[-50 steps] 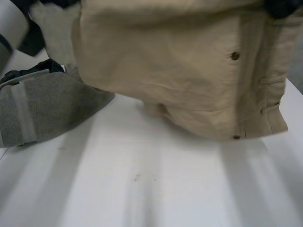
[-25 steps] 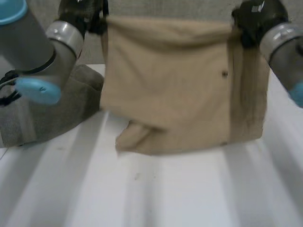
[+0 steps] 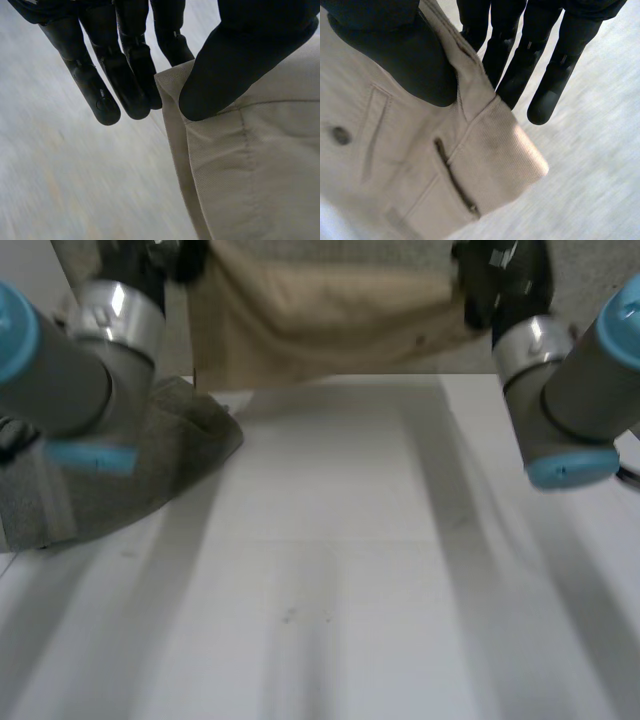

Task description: Fold the laundry.

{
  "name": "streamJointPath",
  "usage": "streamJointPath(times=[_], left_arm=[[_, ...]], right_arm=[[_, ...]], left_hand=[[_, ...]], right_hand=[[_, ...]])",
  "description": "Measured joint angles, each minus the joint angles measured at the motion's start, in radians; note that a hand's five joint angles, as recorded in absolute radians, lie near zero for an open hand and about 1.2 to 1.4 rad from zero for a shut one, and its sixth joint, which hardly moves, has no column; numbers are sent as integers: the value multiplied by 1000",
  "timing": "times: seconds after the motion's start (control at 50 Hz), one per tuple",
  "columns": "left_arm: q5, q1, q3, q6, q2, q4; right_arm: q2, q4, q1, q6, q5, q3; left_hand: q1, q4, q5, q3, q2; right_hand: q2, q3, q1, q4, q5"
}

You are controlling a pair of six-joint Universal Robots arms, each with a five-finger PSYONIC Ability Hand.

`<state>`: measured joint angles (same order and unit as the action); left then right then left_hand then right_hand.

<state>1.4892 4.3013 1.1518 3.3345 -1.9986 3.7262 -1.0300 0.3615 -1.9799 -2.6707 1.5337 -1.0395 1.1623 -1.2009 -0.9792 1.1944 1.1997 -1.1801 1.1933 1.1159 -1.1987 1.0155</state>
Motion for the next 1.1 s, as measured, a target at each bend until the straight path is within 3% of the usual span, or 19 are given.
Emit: streamJointPath(times=[0.14,0.32,0.5,0.58,0.66,0.74,0.86,0.96,1.1], left_arm=[[3,-8,267,10,-7,-93],[8,-21,538,67,89,-401],[2,-38,688,263,334,-837],[-4,-101,741,389,426,-1050],[-5,-172,751,455,457,-1136],[-2,-210,693,475,420,-1074],[39,-191,469,469,216,-780],[105,-154,238,463,5,-579],[148,-113,-97,452,-285,-444]], right_arm=[[64,-120,-7,41,-22,-117],[82,-188,-8,202,-26,-318],[-194,-508,1,301,-4,-542],[-357,-731,4,364,-13,-648],[-439,-843,8,434,-35,-715],[-443,-834,10,471,-59,-734],[-298,-649,7,398,-52,-626],[-151,-504,0,321,-4,-482],[52,-348,-2,299,80,-267]], left_hand=[[0,0,1,0,0],[0,0,1,0,0],[0,0,1,0,0],[0,0,1,0,0],[0,0,1,0,0],[0,0,1,0,0],[0,0,1,0,0],[0,0,1,0,0],[0,0,1,0,0]], right_hand=[[0,0,0,0,0],[0,0,0,0,0],[0,0,0,0,0],[0,0,0,0,0],[0,0,0,0,0],[0,0,0,0,0],[0,0,0,0,0],[0,0,0,0,0],[0,0,0,0,0]])
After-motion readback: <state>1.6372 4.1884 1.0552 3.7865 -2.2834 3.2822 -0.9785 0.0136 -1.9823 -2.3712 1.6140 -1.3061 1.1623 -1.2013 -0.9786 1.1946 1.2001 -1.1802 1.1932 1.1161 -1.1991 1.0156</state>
